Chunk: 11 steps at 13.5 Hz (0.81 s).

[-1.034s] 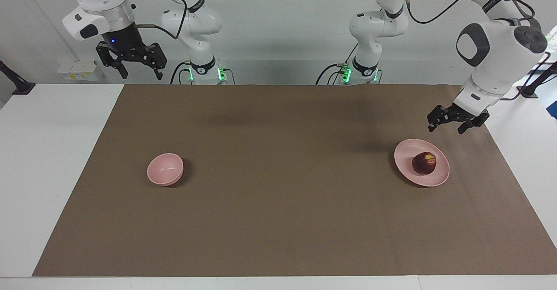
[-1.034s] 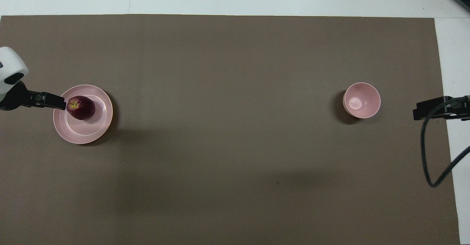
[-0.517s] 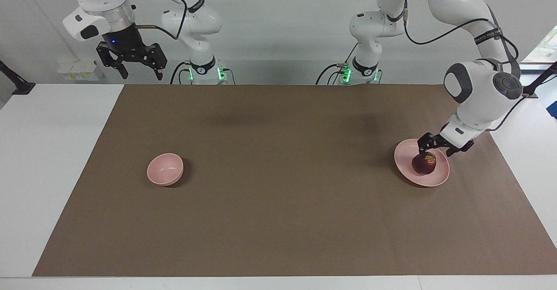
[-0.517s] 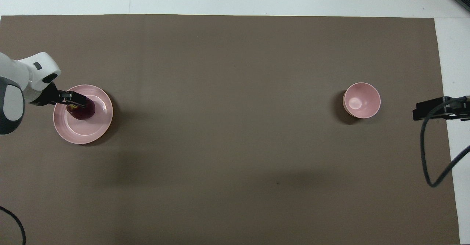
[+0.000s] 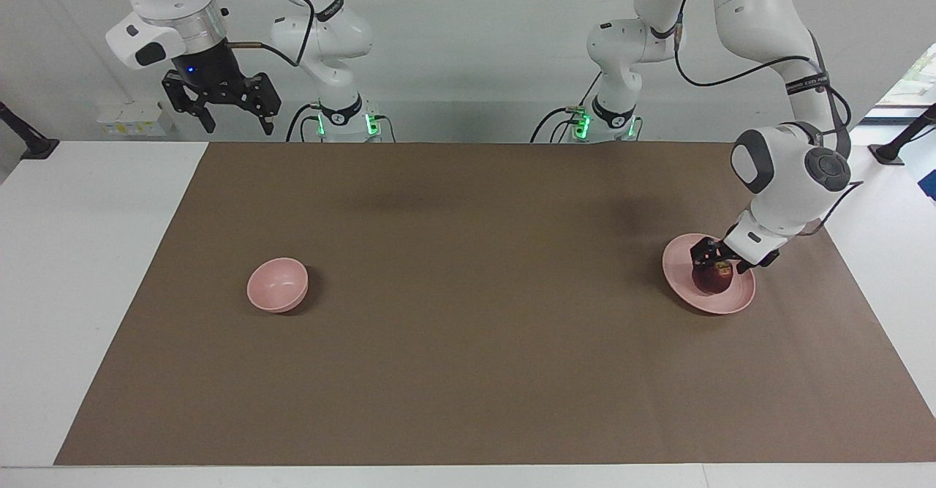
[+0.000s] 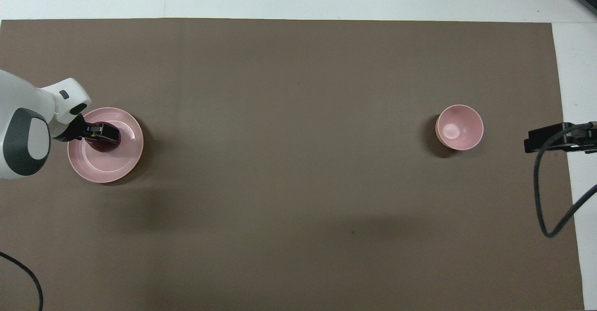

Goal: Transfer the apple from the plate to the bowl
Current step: 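Lower the left gripper and close it on the red apple, then lift the apple with the left gripper while the right gripper rises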

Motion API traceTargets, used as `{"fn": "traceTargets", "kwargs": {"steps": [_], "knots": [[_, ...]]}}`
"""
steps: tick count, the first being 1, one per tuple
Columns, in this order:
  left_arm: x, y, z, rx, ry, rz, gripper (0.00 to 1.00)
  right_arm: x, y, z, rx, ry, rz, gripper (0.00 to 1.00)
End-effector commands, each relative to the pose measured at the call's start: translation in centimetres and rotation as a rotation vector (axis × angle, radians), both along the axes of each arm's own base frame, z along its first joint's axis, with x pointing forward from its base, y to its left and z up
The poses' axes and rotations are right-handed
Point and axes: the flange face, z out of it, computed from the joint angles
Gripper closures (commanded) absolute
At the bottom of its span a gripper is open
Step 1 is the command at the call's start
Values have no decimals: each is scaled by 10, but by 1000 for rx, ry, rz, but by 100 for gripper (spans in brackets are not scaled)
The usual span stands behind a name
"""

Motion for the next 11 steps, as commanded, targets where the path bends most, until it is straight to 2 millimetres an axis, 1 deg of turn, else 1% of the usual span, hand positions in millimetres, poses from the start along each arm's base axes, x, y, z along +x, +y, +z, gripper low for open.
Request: {"fn": "traceTargets", "kwargs": {"steps": [1, 3, 4, 5, 6, 7, 8, 11], "knots": [[-3, 4, -15, 5, 0, -13, 0, -3, -2, -1, 8, -14, 31, 0], [-1, 3, -25, 6, -1, -16, 0, -3, -1, -1, 8, -14, 32, 0], [0, 3, -26, 6, -3, -17, 0, -3, -2, -1, 8, -14, 31, 0], [0, 4, -26, 6, -3, -16, 10, -3, -2, -1, 8, -14, 31, 0], [2, 4, -24, 7, -9, -14, 31, -3, -1, -1, 8, -14, 32, 0], [4, 4, -23, 7, -13, -15, 72, -3, -2, -1, 8, -14, 31, 0], [5, 4, -22, 7, -16, -16, 100, -3, -1, -1, 8, -14, 32, 0], [13, 4, -6, 4, -29, -2, 100, -3, -2, -1, 8, -14, 31, 0]]}}
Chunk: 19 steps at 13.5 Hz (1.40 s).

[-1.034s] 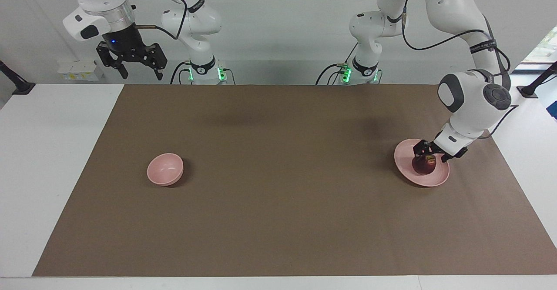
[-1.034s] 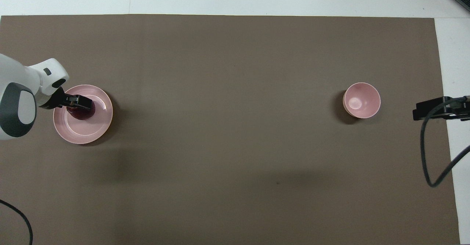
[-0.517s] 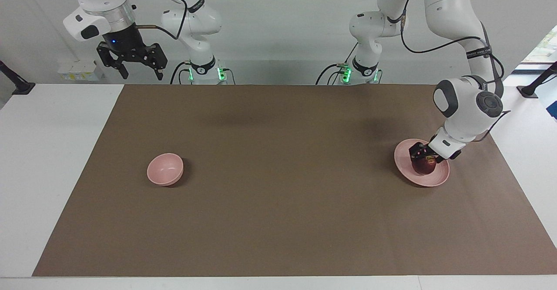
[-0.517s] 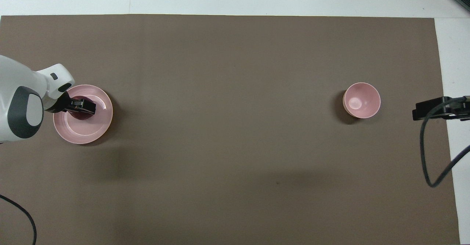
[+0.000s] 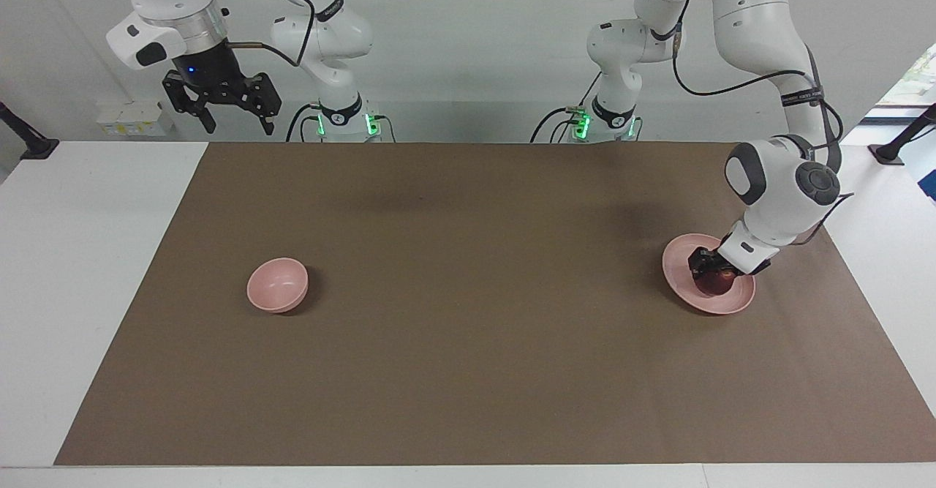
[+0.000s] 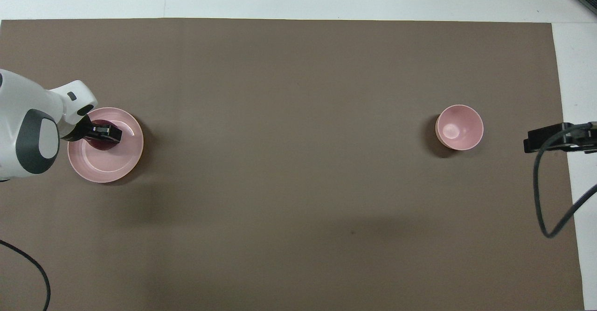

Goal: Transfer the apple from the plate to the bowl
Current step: 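Lift the apple with the left gripper while the right gripper rises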

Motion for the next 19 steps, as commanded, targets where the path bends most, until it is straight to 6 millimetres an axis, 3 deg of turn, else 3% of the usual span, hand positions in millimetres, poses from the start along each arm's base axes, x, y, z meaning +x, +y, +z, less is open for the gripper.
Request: {"fn": "traceTargets", "kwargs": {"steps": [1, 7, 12, 16, 19], "knots": [[7, 2, 20, -3, -15, 2, 100, -3, -1, -2, 8, -13, 31, 0], [20, -4, 101, -17, 1, 66, 100, -2, -1, -4, 8, -8, 31, 0], [-2, -16, 187, -43, -2, 202, 100, 4, 0, -15, 24, -37, 34, 0], [-24, -18, 229, -30, 116, 231, 100, 15, 2, -30, 50, -73, 30, 0], [-45, -23, 241, -31, 271, 221, 100, 24, 4, -47, 59, -91, 28, 0]]}}
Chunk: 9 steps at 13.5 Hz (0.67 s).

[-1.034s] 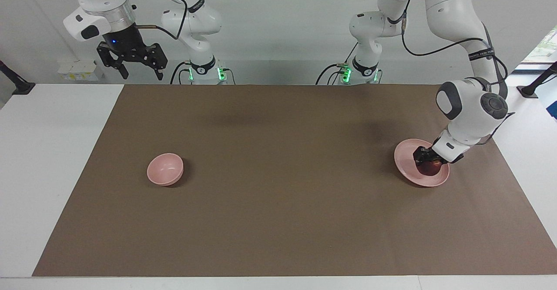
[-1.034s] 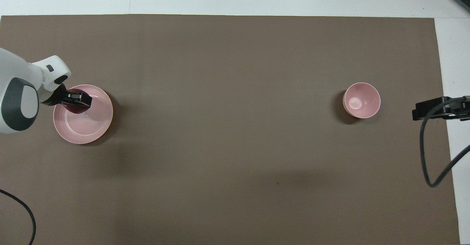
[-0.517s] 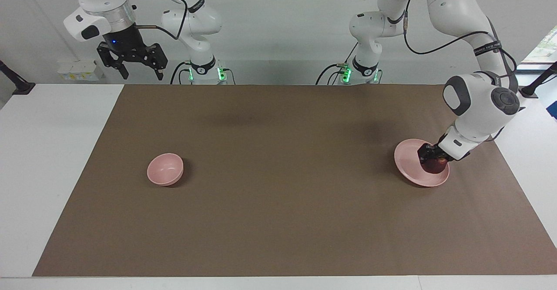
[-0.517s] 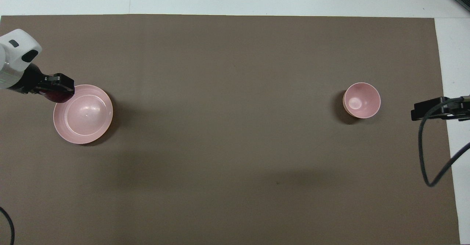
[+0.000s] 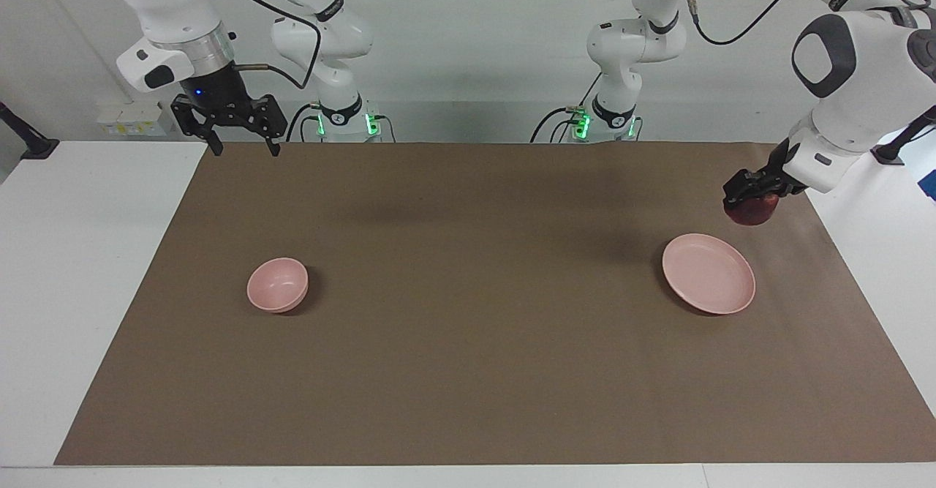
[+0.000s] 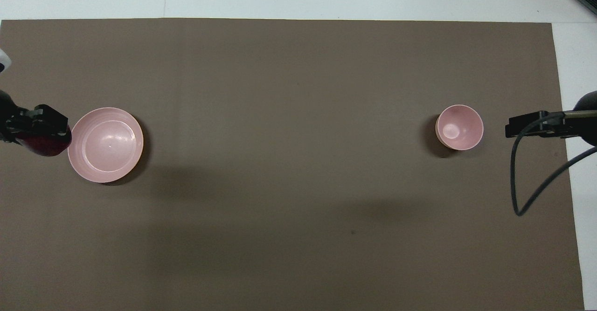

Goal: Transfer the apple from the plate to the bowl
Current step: 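Lift the apple with the left gripper while the right gripper rises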

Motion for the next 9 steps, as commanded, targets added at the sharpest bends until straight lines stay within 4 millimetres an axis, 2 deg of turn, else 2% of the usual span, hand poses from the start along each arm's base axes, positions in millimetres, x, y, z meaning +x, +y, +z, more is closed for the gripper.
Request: {"fn": "traceTargets", "kwargs": {"steps": [1, 3, 5, 6, 7, 9], "knots": [[-15, -8, 9, -19, 124, -3, 100, 7, 1, -22, 71, -20, 18, 0], [-22, -29, 9, -73, 173, -35, 100, 17, 8, -44, 167, -12, 64, 0], [-27, -44, 11, -158, 199, -46, 100, 39, 17, -68, 233, -45, 86, 0], [-30, -61, 13, -189, 220, -61, 100, 49, 23, -79, 227, -79, 104, 0], [-33, -77, 13, -217, 241, -51, 100, 59, 34, -91, 225, -111, 139, 0], [-37, -99, 5, -257, 308, 53, 100, 77, 43, -120, 331, -131, 141, 0]]}}
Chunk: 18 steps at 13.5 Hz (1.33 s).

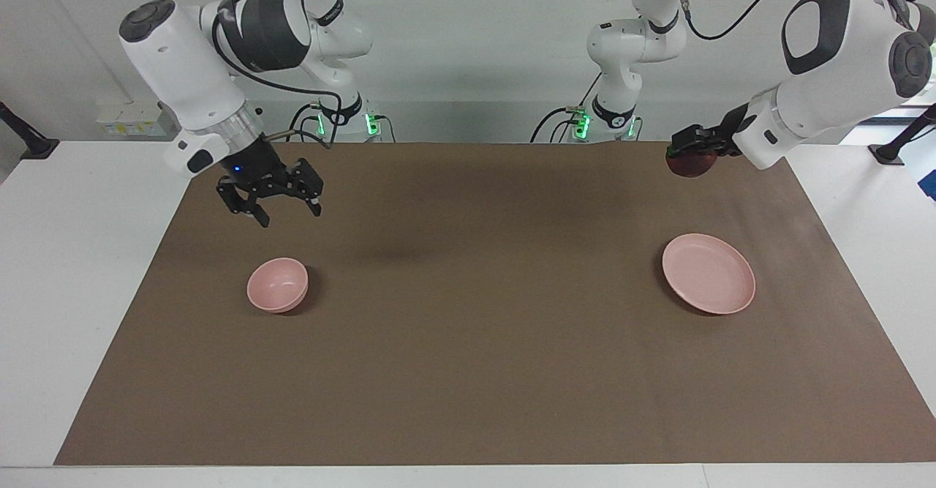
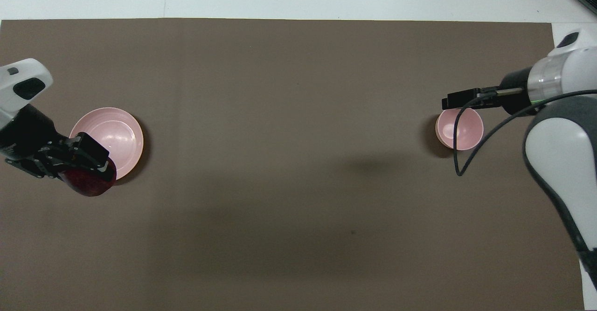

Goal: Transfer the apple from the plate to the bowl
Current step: 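Carry the apple with the left gripper toward the approaching right gripper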

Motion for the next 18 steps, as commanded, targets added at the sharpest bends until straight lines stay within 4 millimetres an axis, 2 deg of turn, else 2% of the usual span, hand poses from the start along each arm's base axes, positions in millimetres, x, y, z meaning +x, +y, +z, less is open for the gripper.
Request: {"fn": "traceTargets", "kwargs": {"steps": [1, 2, 3, 6, 10, 12, 14, 17, 18], "knots": [[-9, -47, -1, 0, 104, 113, 100, 19, 10, -32, 145, -39, 20, 0], [-11, -63, 1, -9, 143, 177, 100, 23, 19, -40, 189, -59, 21, 0], [-14, -82, 3, -62, 194, 221, 100, 24, 28, -39, 256, -65, 0, 0], [-14, -111, -9, -132, 282, 329, 100, 14, 49, -34, 510, -58, -67, 0], [-13, -135, -19, -278, 423, 458, 100, -17, 59, -30, 804, -49, -141, 0], [-11, -143, -41, -385, 512, 523, 100, -29, 64, -25, 919, -38, -167, 0], [-13, -169, -59, -459, 580, 588, 100, -44, 85, -19, 1051, -29, -193, 0], [-13, -219, -73, -549, 719, 764, 100, -53, 97, -10, 1174, 12, -197, 0], [-14, -238, -72, -597, 754, 811, 100, -56, 100, -9, 1193, 37, -188, 0]]}}
